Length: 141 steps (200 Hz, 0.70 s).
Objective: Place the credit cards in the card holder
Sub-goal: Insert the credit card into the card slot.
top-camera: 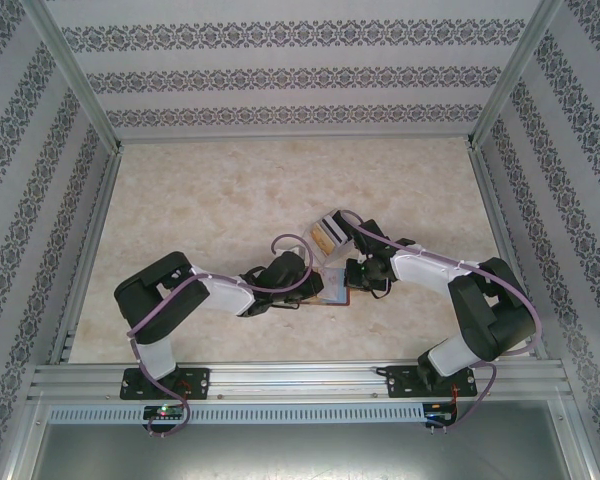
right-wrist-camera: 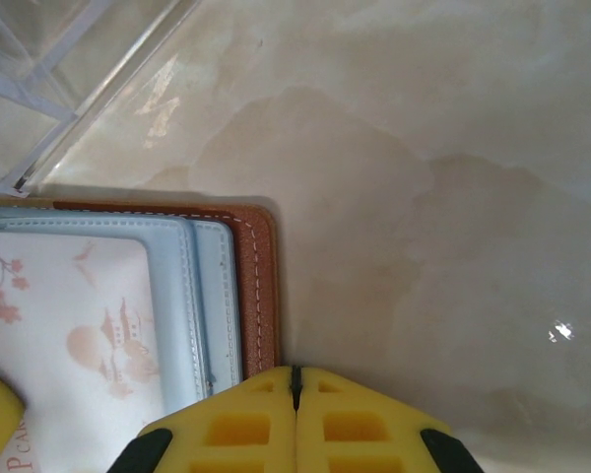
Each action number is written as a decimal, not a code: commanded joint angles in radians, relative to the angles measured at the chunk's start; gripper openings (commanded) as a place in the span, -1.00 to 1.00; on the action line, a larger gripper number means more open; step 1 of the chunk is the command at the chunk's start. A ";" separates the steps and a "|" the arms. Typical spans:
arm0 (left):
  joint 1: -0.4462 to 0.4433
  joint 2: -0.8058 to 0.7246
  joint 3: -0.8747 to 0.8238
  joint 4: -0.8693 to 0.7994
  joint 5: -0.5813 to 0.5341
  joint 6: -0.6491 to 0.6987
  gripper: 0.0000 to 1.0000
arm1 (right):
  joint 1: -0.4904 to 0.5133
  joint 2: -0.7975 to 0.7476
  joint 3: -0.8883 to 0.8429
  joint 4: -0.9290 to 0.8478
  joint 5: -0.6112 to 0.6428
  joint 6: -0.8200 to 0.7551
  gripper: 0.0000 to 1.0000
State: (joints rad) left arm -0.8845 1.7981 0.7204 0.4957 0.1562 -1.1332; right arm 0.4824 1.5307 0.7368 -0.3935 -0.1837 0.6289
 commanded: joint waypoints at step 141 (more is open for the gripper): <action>-0.036 -0.062 0.084 -0.290 -0.018 0.078 -0.29 | 0.014 0.052 -0.042 0.011 -0.016 -0.003 -0.79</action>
State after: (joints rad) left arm -0.9039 1.7473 0.7830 0.2943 0.1490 -1.0981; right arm 0.4824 1.5330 0.7326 -0.3729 -0.1955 0.6285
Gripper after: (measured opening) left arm 0.354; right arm 0.101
